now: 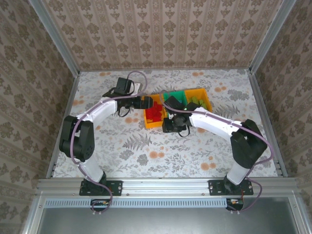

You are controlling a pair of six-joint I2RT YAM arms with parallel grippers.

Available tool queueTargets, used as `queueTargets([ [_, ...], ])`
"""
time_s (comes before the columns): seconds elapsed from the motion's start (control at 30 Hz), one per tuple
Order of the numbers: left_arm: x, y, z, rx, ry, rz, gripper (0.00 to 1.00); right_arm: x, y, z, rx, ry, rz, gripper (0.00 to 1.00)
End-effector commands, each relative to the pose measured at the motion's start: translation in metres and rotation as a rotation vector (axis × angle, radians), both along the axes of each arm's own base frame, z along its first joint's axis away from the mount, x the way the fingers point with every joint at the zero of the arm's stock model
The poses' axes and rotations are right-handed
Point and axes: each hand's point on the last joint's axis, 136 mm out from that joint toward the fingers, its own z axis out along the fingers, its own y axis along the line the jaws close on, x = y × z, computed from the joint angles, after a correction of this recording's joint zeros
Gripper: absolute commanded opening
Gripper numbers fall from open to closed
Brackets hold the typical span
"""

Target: Sort the legos into containers by color

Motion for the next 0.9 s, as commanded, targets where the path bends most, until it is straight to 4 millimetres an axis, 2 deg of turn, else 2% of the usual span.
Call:
queueTargets([
  [0.0, -0.001, 0.006, 0.017, -0.022, -0.036, 0.028, 1.0, 0.016, -0.028, 0.019, -0.008, -0.097, -0.079, 0.2],
  [0.13, -0.005, 0.007, 0.016, -0.033, -0.046, 0.033, 1.0, 0.049, -0.045, 0.034, 0.02, -0.198, -0.166, 0.19],
  [0.17, -0.007, 0.008, 0.015, -0.034, -0.047, 0.039, 1.0, 0.063, -0.047, 0.039, 0.024, -0.238, -0.185, 0.19],
  [0.23, -0.011, 0.01, 0.013, -0.034, -0.047, 0.04, 1.0, 0.079, -0.051, 0.04, -0.004, -0.261, -0.2, 0.19],
  [0.47, -0.02, 0.018, 0.005, -0.022, -0.043, 0.067, 1.0, 0.125, -0.054, 0.023, -0.101, -0.267, -0.199, 0.25],
  [0.67, -0.022, 0.022, 0.005, -0.012, -0.06, 0.072, 1.0, 0.15, -0.058, 0.011, -0.076, -0.261, -0.268, 0.3],
  [0.7, -0.023, 0.022, 0.006, -0.011, -0.059, 0.072, 1.0, 0.152, -0.058, 0.009, -0.067, -0.257, -0.275, 0.32],
  [0.87, -0.024, 0.024, 0.004, -0.001, -0.057, 0.08, 1.0, 0.156, -0.055, 0.007, -0.044, -0.236, -0.273, 0.6],
])
